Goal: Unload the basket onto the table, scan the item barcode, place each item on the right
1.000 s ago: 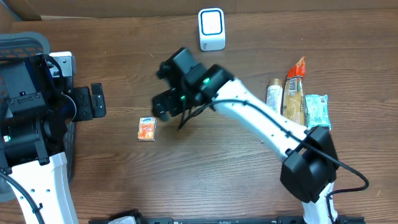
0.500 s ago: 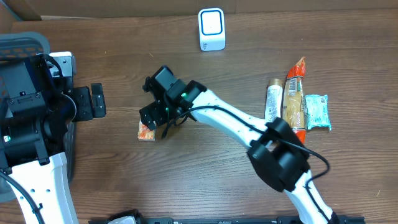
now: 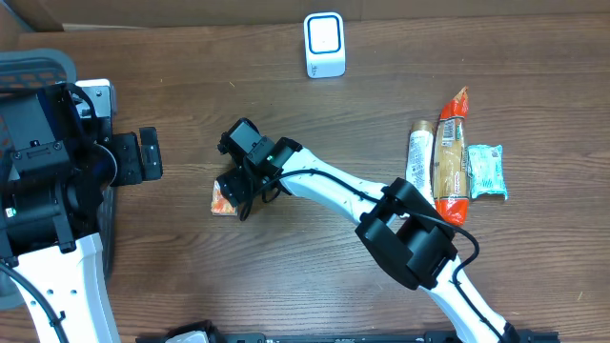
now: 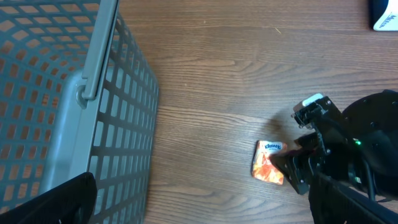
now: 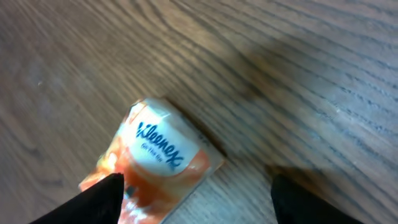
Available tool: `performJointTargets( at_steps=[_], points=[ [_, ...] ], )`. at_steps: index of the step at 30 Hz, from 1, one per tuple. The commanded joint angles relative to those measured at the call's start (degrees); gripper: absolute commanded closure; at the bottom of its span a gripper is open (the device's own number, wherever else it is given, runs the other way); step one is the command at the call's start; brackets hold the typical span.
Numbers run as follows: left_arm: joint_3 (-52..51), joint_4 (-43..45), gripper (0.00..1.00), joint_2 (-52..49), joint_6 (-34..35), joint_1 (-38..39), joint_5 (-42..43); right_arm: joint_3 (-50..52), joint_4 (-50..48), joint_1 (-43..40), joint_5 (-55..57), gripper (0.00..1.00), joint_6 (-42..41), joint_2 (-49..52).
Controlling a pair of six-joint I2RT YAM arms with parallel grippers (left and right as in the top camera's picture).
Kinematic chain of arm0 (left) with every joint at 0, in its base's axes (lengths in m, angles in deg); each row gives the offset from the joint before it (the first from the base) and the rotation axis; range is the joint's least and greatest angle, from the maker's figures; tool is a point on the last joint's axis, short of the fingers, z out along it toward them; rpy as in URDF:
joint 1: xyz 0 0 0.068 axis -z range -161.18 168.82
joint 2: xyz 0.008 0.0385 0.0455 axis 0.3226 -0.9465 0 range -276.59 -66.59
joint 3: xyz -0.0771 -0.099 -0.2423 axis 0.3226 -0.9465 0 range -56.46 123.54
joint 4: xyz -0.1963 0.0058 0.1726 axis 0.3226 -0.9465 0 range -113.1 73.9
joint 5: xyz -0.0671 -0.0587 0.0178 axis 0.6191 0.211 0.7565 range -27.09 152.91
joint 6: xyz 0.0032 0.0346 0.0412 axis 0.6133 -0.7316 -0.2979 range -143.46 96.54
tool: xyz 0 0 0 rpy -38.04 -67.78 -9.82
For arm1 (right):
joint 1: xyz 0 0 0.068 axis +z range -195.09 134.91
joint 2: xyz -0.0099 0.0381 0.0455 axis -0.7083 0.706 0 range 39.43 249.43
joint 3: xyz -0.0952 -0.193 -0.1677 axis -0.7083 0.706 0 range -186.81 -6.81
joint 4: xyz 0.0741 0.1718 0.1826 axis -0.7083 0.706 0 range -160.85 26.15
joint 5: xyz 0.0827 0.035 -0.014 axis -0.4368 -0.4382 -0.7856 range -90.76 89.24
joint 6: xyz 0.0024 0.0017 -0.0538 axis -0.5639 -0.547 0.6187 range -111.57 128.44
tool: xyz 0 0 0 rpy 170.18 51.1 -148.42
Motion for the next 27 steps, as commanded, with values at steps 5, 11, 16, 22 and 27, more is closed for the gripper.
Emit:
performJointTargets(
  at_steps=[5,11,16,22,27],
  points=[
    [0.8,0.1,0.00,-0.2,-0.6,-0.2,0.3,0.9,-3.6,0.6,1.6,0.31,-2.8,1.1],
    [0.8,0.1,0.01,-0.2,-0.6,-0.2,0.3,0.9,-4.6,2.2,2.6,0.34,-2.9,2.2],
    [0.8,0.1,0.00,-0.2,-0.6,-0.2,0.3,0.9,-3.4,3.0,4.0,0.42,-2.7,2.3],
    [0.8,0.1,0.00,-0.2,-0.6,-0.2,0.3,0.9,-0.7,3.0,3.7,0.71,-2.7,2.3],
    [0.8,0.1,0.00,-0.2,-0.6,-0.2,0.3,-0.6,5.0,1.7,3.7,0.85,-0.5,1.6]
  ],
)
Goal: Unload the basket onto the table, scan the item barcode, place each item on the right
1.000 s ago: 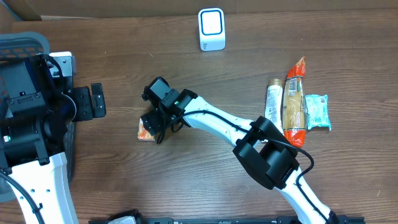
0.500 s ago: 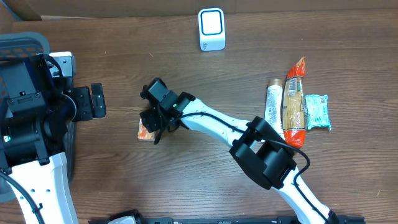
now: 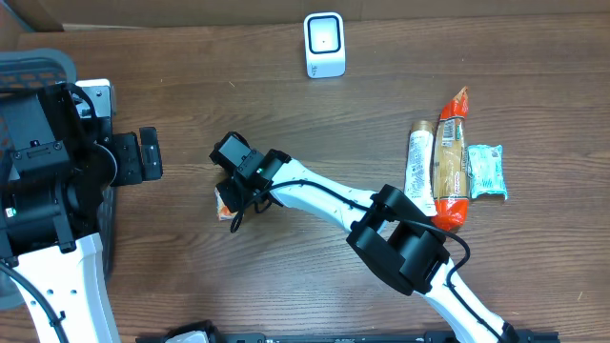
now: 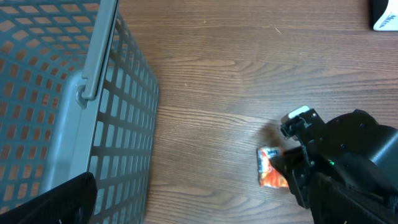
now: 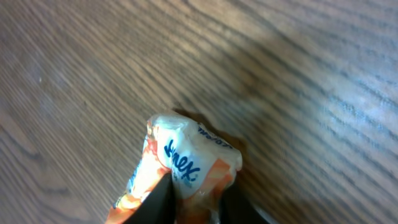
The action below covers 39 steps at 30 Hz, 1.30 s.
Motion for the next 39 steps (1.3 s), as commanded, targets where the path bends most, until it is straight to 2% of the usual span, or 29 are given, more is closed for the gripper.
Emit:
performJointTargets(
  at_steps=[1,4,7,11,19,25,28,30,32,35,39],
  points=[
    [0.8,0.1,0.00,-0.2,-0.6,-0.2,0.3,-1.0,5.4,-1.7,1.4,0.85,4.8,0.0],
    [0.8,0.1,0.00,-0.2,-0.6,-0.2,0.3,-4.0,11.9,-4.0,1.8,0.85,14.7,-0.9],
    [0.8,0.1,0.00,-0.2,-0.6,-0.2,0.3,-7.3,19.7,-7.1,5.3,0.85,19.2,-1.2],
    [0.8,0.1,0.00,-0.2,-0.6,-0.2,0.3,-8.6,26.8,-12.4,10.1,0.79,19.7,-1.2],
    [0.8,0.1,0.00,-0.2,-0.6,-0.2,0.3,-9.0,33.4,-23.6,7.8,0.73,21.1,-1.2],
    [0.8,0.1,0.00,-0.2,-0.6,-0.2,0.3,-15.8,40.4,-31.0,-4.4,0.66,24.5,-1.3],
    [0.8,0.1,0.00,-0.2,-0.6,-0.2,0.3,-20.0,44.8,-34.6,-11.1,0.56,25.9,-1.3],
    [0.8,0.1,0.00,-0.2,-0.6,-0.2,0.3,-20.6,46.2,-36.3,-15.8,0.45,28.1,-1.3],
    [0.8,0.1,0.00,-0.2,-0.6,-0.2,0.3,-19.9,46.9,-37.8,-19.4,0.40,30.0,-1.2],
    [0.8,0.1,0.00,-0.2,-0.6,-0.2,0.3,-16.5,46.0,-38.3,-19.7,0.37,29.9,-1.2],
    [0.8,0.1,0.00,-0.2,-0.6,-0.2,0.3,-10.0,41.5,-37.9,-19.6,0.36,24.9,-1.2]
  ],
)
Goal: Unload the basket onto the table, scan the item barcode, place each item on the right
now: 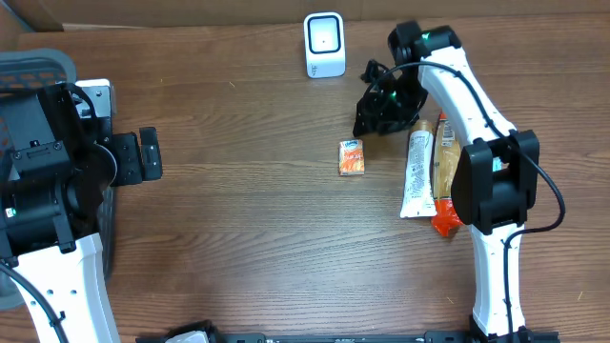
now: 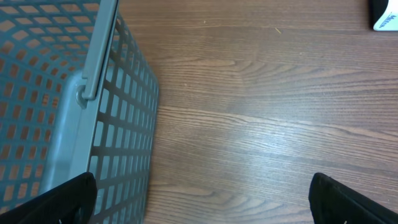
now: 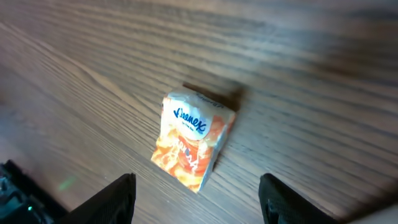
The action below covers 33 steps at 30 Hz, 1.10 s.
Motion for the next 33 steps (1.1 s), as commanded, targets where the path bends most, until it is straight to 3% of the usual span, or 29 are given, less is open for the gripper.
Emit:
performJointTargets(
  at_steps=[1,6,9,12,13,15,17,22,25,30,33],
  points=[
    [0.8,0.1,0.00,-0.2,-0.6,-0.2,0.3,6.4,-3.7,1.4,-2.8,0.37,-4.6,-1.1],
    [0.8,0.1,0.00,-0.2,-0.6,-0.2,0.3,14.4,-10.3,1.2,-2.9,0.50,-13.7,-1.1],
    [0.8,0.1,0.00,-0.2,-0.6,-0.2,0.3,17.4,-12.6,1.2,-3.8,0.56,-14.8,-1.1],
    [0.8,0.1,0.00,-0.2,-0.6,-0.2,0.3,18.5,-13.3,1.7,-4.0,0.74,-14.8,-1.1],
    [0.8,0.1,0.00,-0.2,-0.6,-0.2,0.3,18.5,-13.3,1.7,-4.0,0.86,-14.8,-1.1],
    [0.8,0.1,0.00,-0.2,-0.6,-0.2,0.3,18.5,-13.3,1.7,-4.0,0.92,-14.9,-1.1],
    [0.8,0.1,0.00,-0.2,-0.6,-0.2,0.3,18.5,-13.3,1.6,-4.0,0.96,-15.8,-1.1],
    [0.8,0.1,0.00,-0.2,-0.6,-0.2,0.3,16.8,-11.2,0.2,-7.2,0.96,-15.5,-1.1],
    [0.8,0.1,0.00,-0.2,-0.6,-0.2,0.3,13.6,-7.2,-0.7,-14.0,0.96,-9.6,-1.1],
    [0.8,0.1,0.00,-0.2,-0.6,-0.2,0.3,6.0,6.1,-1.7,-29.1,0.96,10.6,-1.3],
    [0.8,0.1,0.00,-0.2,-0.6,-0.2,0.3,1.5,15.3,-1.9,-32.2,0.96,20.6,-1.4]
  ],
)
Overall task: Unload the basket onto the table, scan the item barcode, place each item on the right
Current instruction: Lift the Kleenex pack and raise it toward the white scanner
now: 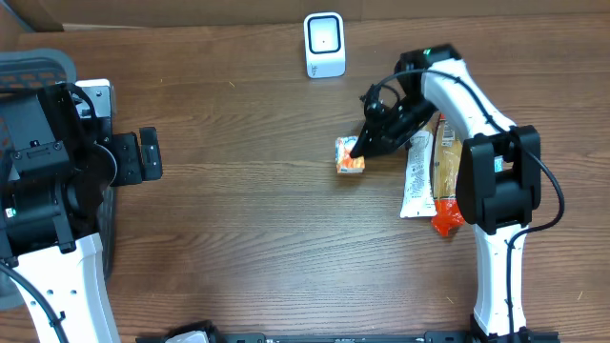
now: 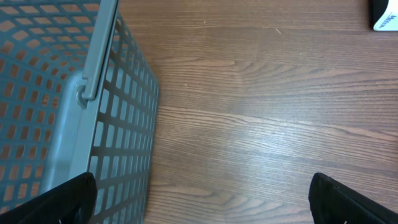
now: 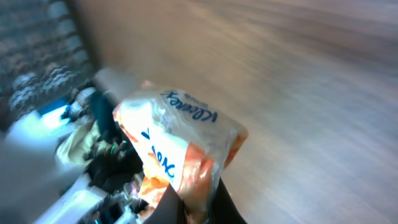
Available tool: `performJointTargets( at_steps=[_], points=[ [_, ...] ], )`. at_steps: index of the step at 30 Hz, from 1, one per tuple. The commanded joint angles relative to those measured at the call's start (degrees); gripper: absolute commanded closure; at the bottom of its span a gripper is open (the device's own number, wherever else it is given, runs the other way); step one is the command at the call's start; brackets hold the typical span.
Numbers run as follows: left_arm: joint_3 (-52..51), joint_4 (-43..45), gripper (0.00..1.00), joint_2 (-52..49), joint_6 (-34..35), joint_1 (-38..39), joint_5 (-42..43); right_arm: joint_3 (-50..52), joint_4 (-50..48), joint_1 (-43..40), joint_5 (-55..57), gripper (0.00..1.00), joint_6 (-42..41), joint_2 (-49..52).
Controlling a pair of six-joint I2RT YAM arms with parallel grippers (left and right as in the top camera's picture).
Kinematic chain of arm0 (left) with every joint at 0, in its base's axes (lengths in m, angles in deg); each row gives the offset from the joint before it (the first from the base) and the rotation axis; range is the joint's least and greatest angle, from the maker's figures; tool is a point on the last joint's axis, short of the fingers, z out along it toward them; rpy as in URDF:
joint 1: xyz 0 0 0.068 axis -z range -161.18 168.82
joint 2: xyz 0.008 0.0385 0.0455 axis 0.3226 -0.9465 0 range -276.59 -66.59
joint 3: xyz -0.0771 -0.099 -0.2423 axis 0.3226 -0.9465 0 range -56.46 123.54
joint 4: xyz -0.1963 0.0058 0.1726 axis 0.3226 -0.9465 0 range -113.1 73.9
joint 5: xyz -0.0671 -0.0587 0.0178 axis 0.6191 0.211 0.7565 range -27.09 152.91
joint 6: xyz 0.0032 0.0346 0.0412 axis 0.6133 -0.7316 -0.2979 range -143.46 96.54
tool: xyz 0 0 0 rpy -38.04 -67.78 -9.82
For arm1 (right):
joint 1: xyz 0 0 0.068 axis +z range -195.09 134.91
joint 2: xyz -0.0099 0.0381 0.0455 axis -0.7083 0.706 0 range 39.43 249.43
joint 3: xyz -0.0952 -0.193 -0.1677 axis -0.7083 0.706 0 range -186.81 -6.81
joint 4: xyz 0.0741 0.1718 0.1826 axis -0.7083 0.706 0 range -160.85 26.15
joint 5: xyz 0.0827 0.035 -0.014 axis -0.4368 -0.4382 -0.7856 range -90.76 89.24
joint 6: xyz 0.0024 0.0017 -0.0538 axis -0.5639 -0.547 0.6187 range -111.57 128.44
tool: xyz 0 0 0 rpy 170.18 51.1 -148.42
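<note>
The orange and white Kleenex tissue pack is at the table's middle, below and right of the white barcode scanner. My right gripper is shut on the pack from its right side. In the right wrist view the pack fills the frame above the closed fingers, its label facing the camera. My left gripper is open over bare wood beside the basket, holding nothing; only its fingertips show at the bottom corners.
A grey mesh basket stands at the left by the left arm. A white tube and an orange snack bar lie at the right, partly under the right arm. The scanner's corner shows in the left wrist view.
My right gripper was open and up near the snacks, with the pack lying loose on the table. Now it has come down to the pack and is shut on it. The left arm is unchanged.
My right gripper stood open around the pack at the table's left-middle, then shut on it. Later the pack lay further right, below the scanner, with the gripper open and away from it. Now the gripper holds the pack again at that spot.
</note>
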Motion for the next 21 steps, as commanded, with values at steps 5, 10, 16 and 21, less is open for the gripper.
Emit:
performJointTargets(
  at_steps=[5,10,16,21],
  points=[
    [0.8,0.1,0.00,-0.2,-0.6,-0.2,0.3,-5.5,3.6,-0.1,-11.2,0.96,14.0,-4.0],
    [0.8,0.1,0.00,-0.2,-0.7,-0.2,0.3,-5.5,3.6,-0.2,-17.3,0.97,13.2,-10.0],
    [0.8,0.1,0.00,-0.2,-0.7,-0.2,0.3,-5.5,3.5,-2.9,-25.7,0.97,10.2,-17.7],
    [0.8,0.1,0.00,-0.2,-0.7,-0.2,0.3,-5.5,3.5,-6.5,-30.9,0.97,8.4,-22.4]
  ],
)
